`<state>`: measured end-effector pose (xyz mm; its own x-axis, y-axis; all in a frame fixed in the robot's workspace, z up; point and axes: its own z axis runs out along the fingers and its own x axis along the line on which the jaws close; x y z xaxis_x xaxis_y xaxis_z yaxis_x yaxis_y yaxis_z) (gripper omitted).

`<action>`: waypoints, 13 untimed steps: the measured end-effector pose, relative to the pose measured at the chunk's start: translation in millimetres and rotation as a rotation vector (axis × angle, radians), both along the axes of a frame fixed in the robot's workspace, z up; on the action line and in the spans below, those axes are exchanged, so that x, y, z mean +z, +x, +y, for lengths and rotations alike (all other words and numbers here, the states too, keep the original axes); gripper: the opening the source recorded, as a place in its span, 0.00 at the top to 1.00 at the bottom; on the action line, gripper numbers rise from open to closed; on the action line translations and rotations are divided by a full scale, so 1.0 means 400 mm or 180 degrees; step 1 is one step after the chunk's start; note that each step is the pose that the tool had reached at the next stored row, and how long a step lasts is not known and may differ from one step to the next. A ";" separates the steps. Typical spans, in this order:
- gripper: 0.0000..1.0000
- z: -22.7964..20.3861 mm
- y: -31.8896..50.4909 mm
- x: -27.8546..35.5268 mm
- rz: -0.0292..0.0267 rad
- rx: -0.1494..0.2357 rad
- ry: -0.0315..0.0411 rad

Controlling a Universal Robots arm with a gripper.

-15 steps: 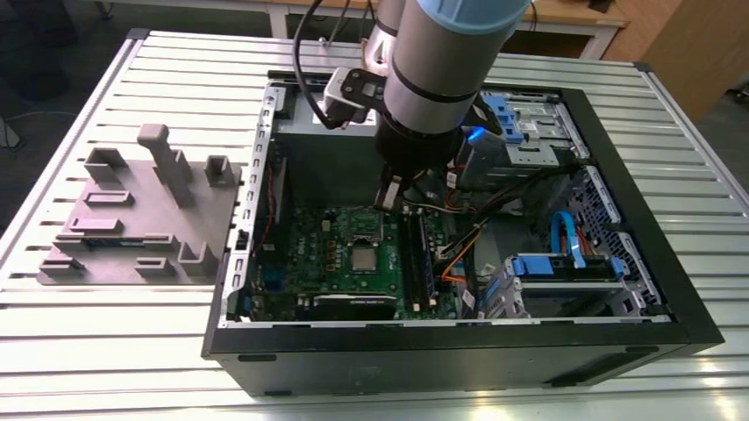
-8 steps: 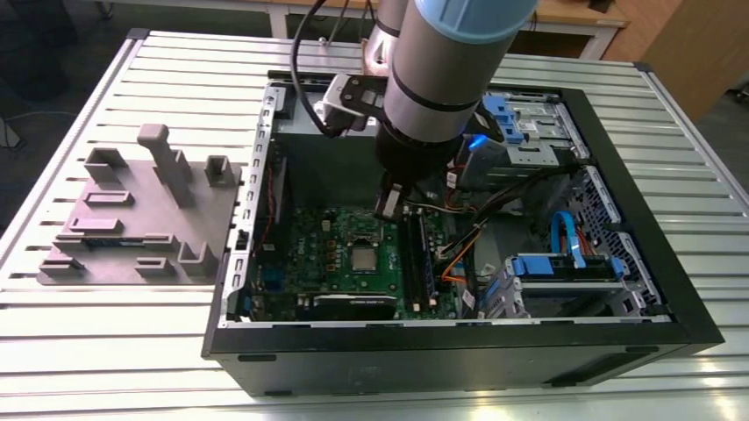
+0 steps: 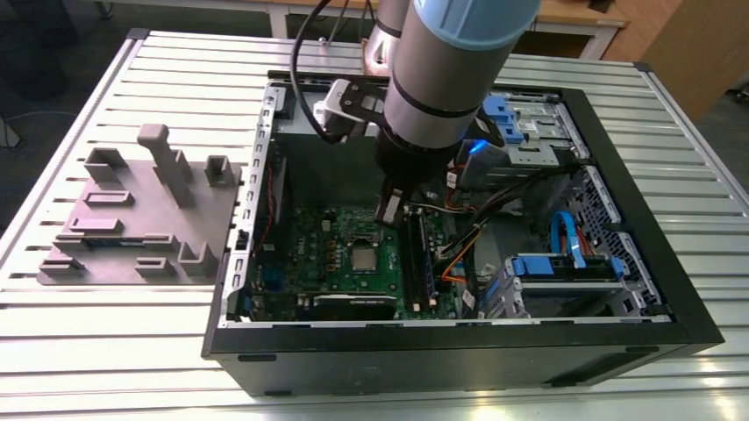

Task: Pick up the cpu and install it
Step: 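Close the cpu cover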

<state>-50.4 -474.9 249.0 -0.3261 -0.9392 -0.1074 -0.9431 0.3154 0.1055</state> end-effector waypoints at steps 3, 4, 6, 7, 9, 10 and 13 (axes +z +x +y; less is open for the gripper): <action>0.89 -0.011 0.000 -0.002 0.0000 0.0005 0.0000; 0.89 -0.014 0.000 -0.002 0.0000 0.0007 -0.0001; 0.89 -0.019 -0.001 -0.003 0.0000 0.0010 -0.0001; 0.89 -0.022 -0.001 -0.003 0.0000 0.0012 -0.0001; 0.89 -0.025 -0.001 -0.004 0.0000 0.0014 -0.0002; 0.89 -0.025 -0.001 -0.004 0.0000 0.0014 -0.0002; 0.89 -0.025 -0.002 -0.004 0.0000 0.0015 -0.0002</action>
